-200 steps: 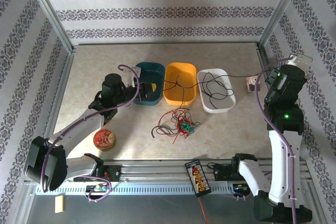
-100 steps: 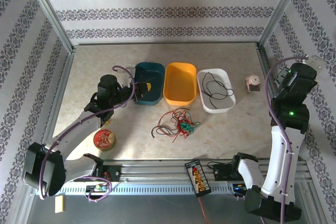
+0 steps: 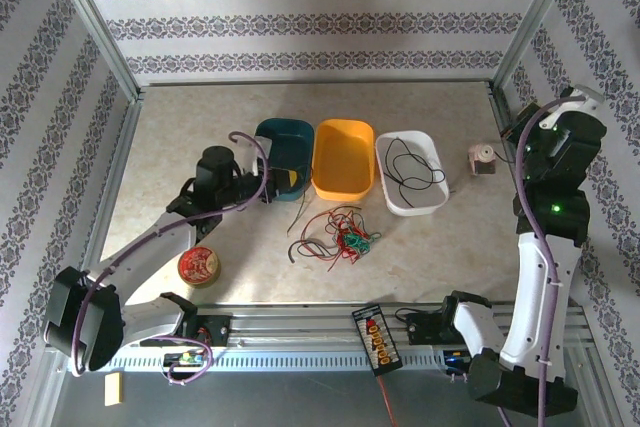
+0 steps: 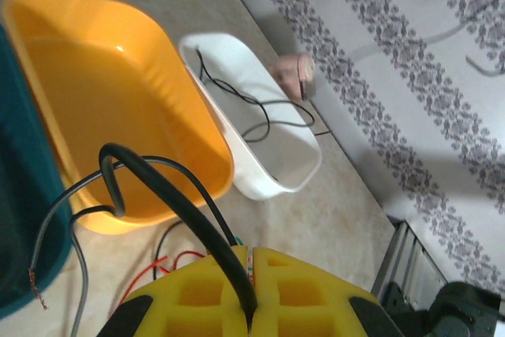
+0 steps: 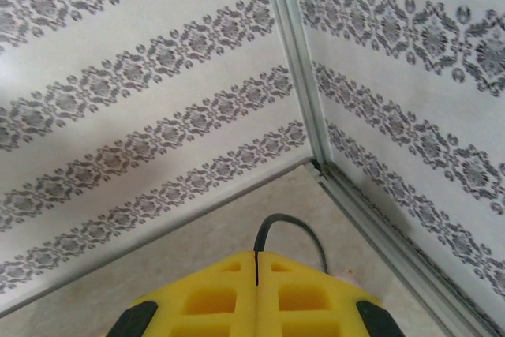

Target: Untangle the cables

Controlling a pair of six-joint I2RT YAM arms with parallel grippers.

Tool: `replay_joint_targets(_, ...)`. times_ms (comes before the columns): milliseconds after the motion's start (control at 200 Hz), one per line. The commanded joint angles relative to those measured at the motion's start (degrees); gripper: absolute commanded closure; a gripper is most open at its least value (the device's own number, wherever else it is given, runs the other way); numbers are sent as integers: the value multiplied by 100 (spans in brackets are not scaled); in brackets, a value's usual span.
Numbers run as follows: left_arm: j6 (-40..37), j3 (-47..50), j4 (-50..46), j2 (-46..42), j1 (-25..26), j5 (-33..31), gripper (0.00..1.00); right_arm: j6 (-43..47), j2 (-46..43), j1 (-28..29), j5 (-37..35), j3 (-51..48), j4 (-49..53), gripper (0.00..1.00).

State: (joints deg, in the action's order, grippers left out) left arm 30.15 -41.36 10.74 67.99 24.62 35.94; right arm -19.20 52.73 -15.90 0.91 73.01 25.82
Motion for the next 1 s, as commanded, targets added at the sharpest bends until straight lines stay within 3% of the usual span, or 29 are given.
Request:
replay_joint_targets(0,-107,-20,114,147,226,-84,100,-56,0,189,275,398,-380,100)
replay_joint_targets(265,185,-5,703,566,400,-153,100,-228,356,768,551,592,-608,100)
replay_joint_targets(495,125,-71,627,664,480,-199,100,-196,513,995,671,726,-735,100)
replay_joint_targets(685,-23,-99,413,702,598,-694,100,-297,510,1150,706,970,-747,100)
replay_joint_targets(805,-135,-142,244,715,681,-1158,100,-379,591,1186,735,821,-737,100)
replay_joint_targets(995,-289,-279,92,825,836,-1265,100,-648,862,1309,808,63,-865,100)
